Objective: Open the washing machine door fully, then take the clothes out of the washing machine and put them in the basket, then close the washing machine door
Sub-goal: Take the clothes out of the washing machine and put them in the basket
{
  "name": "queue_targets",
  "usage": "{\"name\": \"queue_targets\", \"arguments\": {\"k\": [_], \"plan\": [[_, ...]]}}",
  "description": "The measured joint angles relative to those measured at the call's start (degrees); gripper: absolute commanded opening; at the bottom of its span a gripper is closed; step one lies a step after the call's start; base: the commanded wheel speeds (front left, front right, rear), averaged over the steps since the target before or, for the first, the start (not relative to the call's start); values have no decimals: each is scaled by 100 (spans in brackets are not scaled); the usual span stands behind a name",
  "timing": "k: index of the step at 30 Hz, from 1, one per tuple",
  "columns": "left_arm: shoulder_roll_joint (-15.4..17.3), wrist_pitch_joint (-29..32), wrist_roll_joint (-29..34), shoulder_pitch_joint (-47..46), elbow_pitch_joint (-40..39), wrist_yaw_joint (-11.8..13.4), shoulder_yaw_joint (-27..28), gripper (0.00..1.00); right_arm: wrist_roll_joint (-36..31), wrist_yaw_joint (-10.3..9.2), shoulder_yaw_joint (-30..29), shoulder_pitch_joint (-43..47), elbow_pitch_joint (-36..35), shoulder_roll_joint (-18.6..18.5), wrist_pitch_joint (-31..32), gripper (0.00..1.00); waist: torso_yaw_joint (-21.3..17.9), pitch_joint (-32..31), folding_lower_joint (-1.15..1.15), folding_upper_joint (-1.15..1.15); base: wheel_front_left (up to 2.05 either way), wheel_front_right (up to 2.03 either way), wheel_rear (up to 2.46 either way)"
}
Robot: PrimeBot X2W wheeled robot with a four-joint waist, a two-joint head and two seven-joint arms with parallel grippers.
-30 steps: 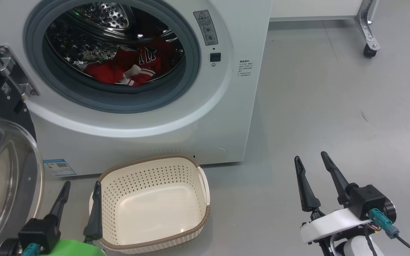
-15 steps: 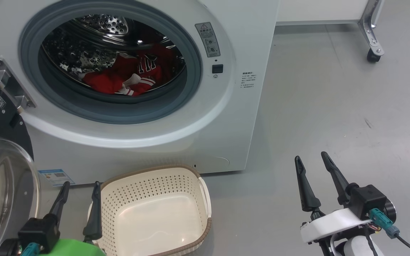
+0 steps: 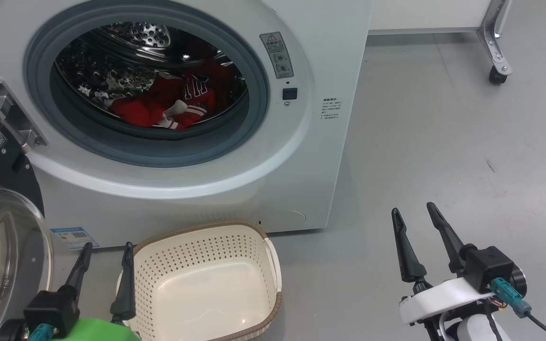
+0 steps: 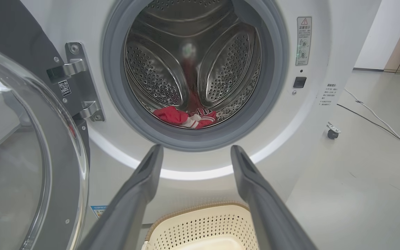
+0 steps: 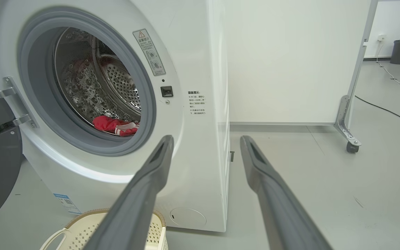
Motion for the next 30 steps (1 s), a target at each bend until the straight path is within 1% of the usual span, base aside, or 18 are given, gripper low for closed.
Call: {"name": "queue_targets", "arguments": {"k": [10,15,17,25,30], "plan": [[0,56,0,2,-16,0,-49,100,0,-1,0,0,-8,0,0,100,-8,45,0,0,0,0,0],[-38,104,-25,-14,-49,-2,-124,100,0,-9,2,-5,-116,0,0,100,-6,190,0,0,0,0,0],[-78,105,-76,-73,-38,-14,-160,100,0,-46,9,-21,-166,0,0,100,-6,275,0,0,0,0,0],[-102,258,-133,-740,247,-138,-314,100,-12,-51,147,-231,-342,0,0,100,-31,758,0,0,0,0,0],[-76,523,-140,-1296,594,-237,-369,100,-11,-94,225,-388,-464,-2,0,100,-97,1126,0,0,0,0,0]]}}
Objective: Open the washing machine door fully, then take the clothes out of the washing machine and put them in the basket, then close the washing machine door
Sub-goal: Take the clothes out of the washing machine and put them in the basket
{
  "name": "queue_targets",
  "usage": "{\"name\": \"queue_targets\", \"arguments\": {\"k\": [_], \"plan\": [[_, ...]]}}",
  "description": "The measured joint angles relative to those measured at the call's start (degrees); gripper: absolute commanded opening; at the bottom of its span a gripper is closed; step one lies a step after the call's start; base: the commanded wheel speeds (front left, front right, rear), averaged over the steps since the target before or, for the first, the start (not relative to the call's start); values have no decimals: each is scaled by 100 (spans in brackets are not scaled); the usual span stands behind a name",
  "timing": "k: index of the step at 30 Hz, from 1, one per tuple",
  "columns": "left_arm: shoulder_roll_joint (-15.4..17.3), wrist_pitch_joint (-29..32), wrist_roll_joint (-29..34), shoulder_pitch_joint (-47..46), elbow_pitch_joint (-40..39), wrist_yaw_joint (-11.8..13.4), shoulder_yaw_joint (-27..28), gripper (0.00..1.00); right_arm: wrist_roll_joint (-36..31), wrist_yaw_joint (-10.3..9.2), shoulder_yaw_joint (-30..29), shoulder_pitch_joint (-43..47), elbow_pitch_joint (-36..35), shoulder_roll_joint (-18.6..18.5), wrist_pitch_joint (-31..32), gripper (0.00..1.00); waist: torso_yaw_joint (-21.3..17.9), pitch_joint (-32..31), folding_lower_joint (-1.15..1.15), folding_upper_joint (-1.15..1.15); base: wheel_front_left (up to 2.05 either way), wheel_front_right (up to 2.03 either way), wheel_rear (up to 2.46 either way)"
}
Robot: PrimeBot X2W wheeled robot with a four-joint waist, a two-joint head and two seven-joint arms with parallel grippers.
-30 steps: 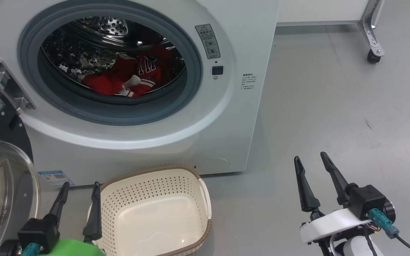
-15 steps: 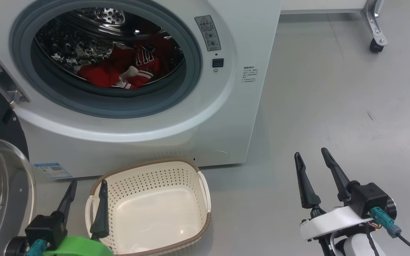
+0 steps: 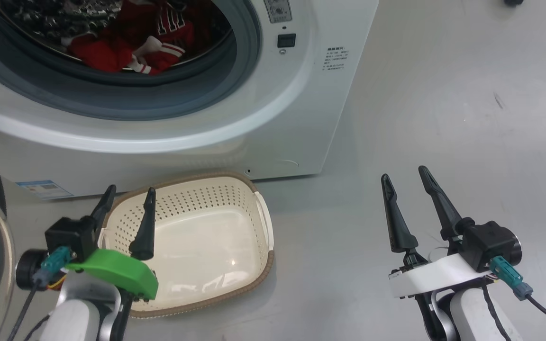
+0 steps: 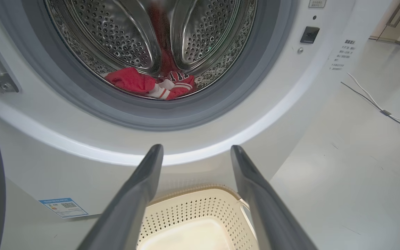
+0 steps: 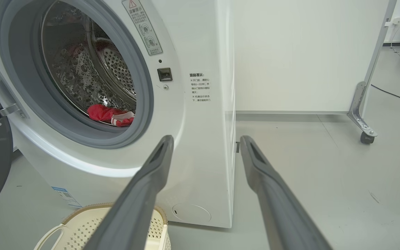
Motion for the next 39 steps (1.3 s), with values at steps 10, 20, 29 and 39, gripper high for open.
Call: {"name": "queue_targets", "arguments": {"k": [10,20,29,39], "plan": [[411,995,-163,-1376,666,-282,77,100,87,-56,319,-483,-347,-4,-1,100,-338,833,0,0,0,0,0],[964,1936,-218,-2916,784,-404,220,100,361,-210,553,-980,-639,-18,-1,100,-747,1631,0,0,0,0,0],[1557,2207,115,-4021,896,-448,411,100,641,-326,764,-1377,-719,-16,-1,100,-1070,2272,1,0,0,0,0],[2192,2241,569,-4852,1165,-446,583,100,923,-467,827,-1515,-823,-16,-1,100,-1470,2701,0,0,0,0,0]]}}
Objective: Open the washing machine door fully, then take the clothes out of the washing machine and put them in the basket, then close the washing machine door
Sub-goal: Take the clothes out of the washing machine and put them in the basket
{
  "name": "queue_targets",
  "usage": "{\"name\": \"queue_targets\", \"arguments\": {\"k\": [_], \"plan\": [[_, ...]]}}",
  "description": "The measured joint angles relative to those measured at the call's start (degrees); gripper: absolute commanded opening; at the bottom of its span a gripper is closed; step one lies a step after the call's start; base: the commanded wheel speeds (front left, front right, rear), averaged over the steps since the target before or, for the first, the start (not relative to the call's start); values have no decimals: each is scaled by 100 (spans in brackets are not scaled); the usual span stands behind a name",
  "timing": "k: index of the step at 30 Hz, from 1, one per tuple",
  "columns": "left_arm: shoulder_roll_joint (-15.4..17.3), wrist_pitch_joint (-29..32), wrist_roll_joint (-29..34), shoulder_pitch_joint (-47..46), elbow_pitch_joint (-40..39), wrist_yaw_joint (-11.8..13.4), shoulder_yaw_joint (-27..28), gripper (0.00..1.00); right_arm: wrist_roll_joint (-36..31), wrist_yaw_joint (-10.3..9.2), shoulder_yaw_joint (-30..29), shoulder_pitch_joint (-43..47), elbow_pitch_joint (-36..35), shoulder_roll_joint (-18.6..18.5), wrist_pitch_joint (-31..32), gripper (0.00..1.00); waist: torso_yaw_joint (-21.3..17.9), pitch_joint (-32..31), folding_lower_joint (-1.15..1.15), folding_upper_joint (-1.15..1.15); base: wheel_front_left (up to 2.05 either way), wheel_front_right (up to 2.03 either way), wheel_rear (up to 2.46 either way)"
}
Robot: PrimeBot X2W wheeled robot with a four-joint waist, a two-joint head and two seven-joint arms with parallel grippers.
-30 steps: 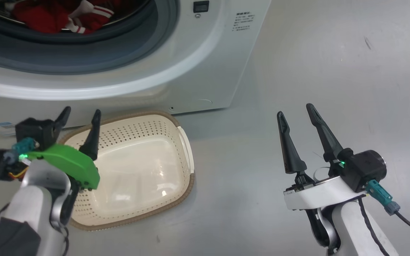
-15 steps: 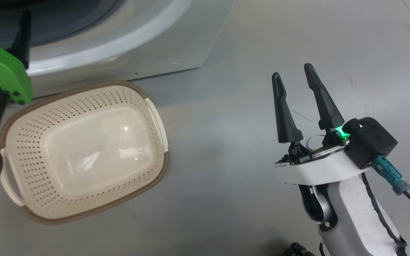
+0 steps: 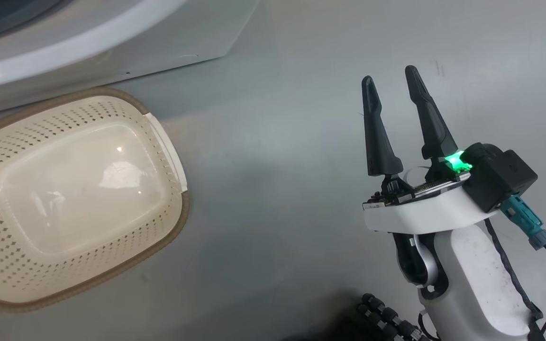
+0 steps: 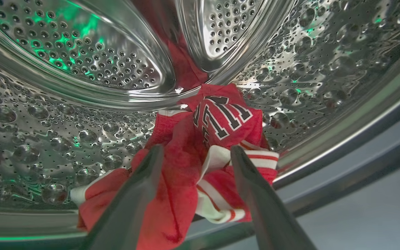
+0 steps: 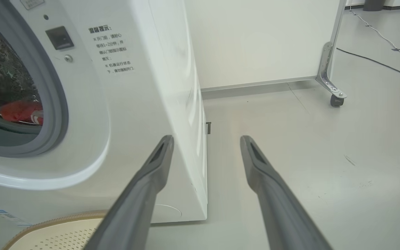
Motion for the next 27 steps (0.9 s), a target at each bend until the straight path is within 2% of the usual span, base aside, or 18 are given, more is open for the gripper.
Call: {"name": "queue_targets", "arguments": {"k": [7,19,20,21,22,23,27], "plan": [[286,-1,57,-298,318,0,125,100,47,-65,19,-109,-36,2,0,100,-179,248,0,0,0,0,0],[450,271,100,-641,773,54,211,100,55,-135,77,-223,-49,3,0,100,-224,448,0,0,0,0,0],[455,308,102,-659,799,54,203,82,55,-143,94,-246,-49,4,0,100,-216,458,0,0,0,0,0],[460,308,129,-672,815,54,187,46,55,-144,104,-268,-46,4,0,100,-209,464,0,0,0,0,0],[460,321,160,-684,859,57,185,20,55,-144,109,-287,-45,5,0,100,-205,466,0,0,0,0,0],[460,369,177,-695,906,58,179,0,55,-144,108,-297,-44,4,0,100,-199,467,0,0,0,0,0],[439,416,193,-735,943,104,119,0,55,-146,105,-322,-37,4,0,100,-171,460,0,0,0,0,0]]}}
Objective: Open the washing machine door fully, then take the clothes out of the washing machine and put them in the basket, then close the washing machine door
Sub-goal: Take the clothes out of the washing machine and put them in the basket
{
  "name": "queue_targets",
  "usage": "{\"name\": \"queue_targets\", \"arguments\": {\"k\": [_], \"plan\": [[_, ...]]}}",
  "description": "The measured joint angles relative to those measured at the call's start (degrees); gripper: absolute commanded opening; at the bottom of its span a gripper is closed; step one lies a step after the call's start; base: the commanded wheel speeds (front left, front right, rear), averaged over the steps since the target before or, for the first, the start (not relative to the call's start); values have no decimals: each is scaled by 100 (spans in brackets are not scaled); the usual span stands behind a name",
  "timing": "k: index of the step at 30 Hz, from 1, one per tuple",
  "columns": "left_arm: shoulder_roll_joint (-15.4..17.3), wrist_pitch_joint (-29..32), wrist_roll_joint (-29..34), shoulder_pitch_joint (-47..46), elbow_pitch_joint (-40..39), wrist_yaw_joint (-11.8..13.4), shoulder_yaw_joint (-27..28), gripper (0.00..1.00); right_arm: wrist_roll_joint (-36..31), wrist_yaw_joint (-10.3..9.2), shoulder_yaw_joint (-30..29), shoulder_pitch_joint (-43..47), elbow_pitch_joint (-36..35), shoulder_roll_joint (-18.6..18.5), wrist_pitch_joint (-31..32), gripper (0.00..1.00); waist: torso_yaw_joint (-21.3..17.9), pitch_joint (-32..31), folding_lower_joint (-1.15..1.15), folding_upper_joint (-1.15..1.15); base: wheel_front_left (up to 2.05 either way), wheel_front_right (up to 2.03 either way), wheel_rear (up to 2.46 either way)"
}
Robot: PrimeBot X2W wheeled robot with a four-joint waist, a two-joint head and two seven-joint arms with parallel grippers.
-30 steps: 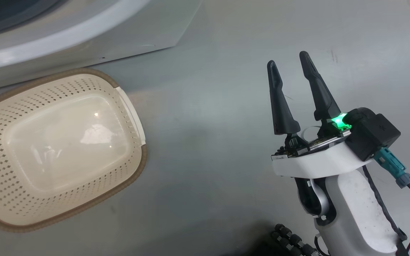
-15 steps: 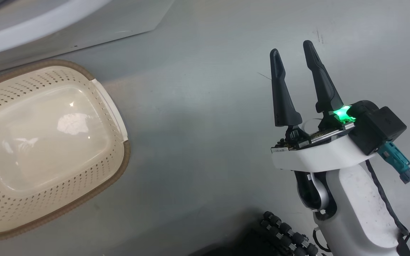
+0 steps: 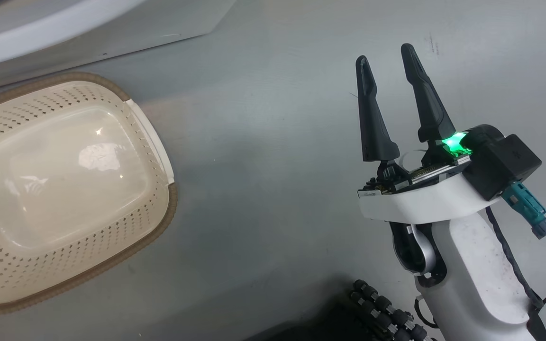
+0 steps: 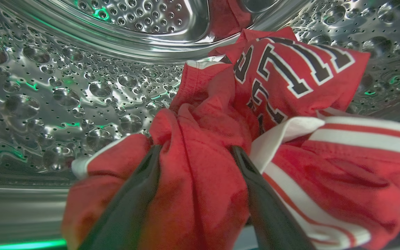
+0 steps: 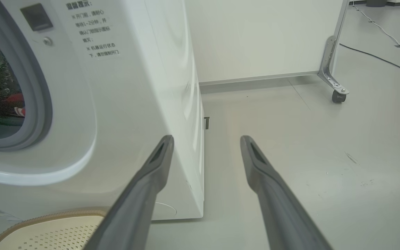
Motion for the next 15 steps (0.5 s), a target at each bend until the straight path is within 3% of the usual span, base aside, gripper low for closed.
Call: {"name": "queue_targets", "arguments": {"k": [14,15], "plan": [[-130,-4,-4,-104,215,-10,-116,0,-19,-7,-10,-77,55,-1,0,100,114,-67,0,0,0,0,0],[-143,-10,-13,-111,218,-11,-114,13,-19,-8,-10,-79,55,-2,0,100,120,-71,0,0,0,0,0]]}}
